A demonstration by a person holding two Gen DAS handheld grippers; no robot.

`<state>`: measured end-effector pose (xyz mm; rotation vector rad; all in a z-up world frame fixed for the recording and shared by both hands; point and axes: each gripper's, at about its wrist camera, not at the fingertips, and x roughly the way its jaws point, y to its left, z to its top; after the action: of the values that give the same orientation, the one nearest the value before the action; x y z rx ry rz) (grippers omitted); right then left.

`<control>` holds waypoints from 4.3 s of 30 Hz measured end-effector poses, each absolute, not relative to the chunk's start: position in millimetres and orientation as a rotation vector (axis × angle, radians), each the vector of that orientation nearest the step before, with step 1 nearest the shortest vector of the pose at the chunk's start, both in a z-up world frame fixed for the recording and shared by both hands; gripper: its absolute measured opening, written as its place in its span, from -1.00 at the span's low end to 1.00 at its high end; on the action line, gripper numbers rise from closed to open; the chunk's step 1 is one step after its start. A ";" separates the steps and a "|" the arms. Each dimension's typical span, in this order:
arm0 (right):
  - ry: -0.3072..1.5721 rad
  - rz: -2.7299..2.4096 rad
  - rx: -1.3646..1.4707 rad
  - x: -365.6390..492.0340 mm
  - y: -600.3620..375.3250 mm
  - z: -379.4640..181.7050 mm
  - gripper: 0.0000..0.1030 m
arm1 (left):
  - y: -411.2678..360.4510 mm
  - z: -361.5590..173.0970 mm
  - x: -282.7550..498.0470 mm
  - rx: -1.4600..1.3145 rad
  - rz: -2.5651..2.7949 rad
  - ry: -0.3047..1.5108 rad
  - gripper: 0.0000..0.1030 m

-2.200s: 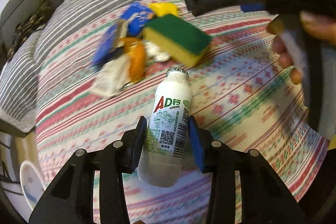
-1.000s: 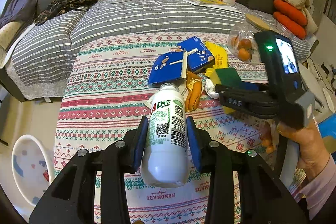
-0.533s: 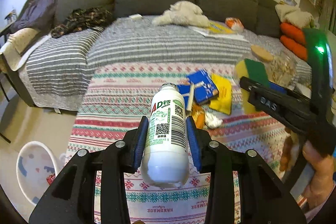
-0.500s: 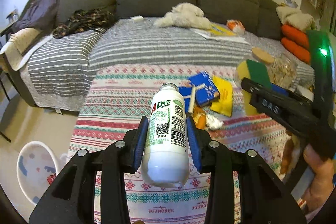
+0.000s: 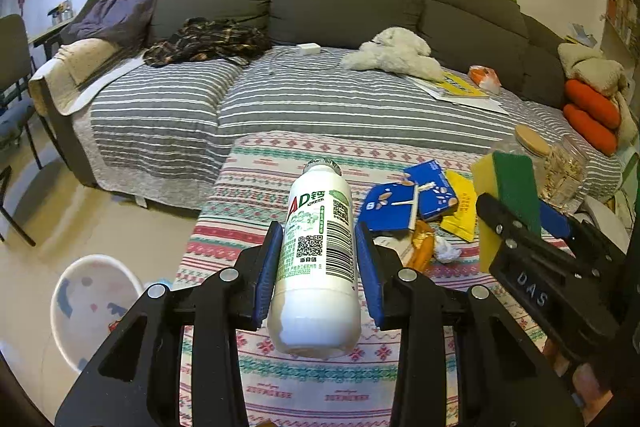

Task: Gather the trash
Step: 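Carry the AD bottle and sponge in both tools over the white bin, then open the left tool to drop the bottle while the right drops the sponge into the bin, then move both open tools back over the table trash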

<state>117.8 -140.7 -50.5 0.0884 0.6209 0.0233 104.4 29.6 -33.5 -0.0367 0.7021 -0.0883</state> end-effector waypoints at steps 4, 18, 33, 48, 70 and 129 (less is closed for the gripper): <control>0.617 0.057 0.078 113.7 -122.0 -48.8 0.11 | 44.1 -33.2 101.5 -0.041 -0.057 0.708 -0.32; 0.634 0.174 0.082 110.1 -66.0 -51.4 0.11 | 97.9 -32.1 93.2 -0.056 0.057 0.724 -0.32; 0.671 0.304 0.090 108.3 0.3 -62.9 0.11 | 167.5 -40.1 86.5 -0.070 0.190 0.773 -0.32; 0.728 0.430 0.049 105.5 65.5 -81.9 0.11 | 258.5 -54.2 87.6 -0.168 0.349 0.883 -0.31; 0.797 0.589 -0.051 99.3 191.3 -112.3 0.14 | 335.7 -37.8 55.5 -0.292 0.462 0.856 0.13; 0.699 -0.032 0.023 131.1 -26.4 -74.3 0.83 | 153.9 -47.4 107.2 -0.036 0.337 0.827 0.79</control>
<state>131.1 -26.4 -74.3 0.0230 0.6992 -0.0319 107.2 153.9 -47.4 -0.0359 0.8275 0.3370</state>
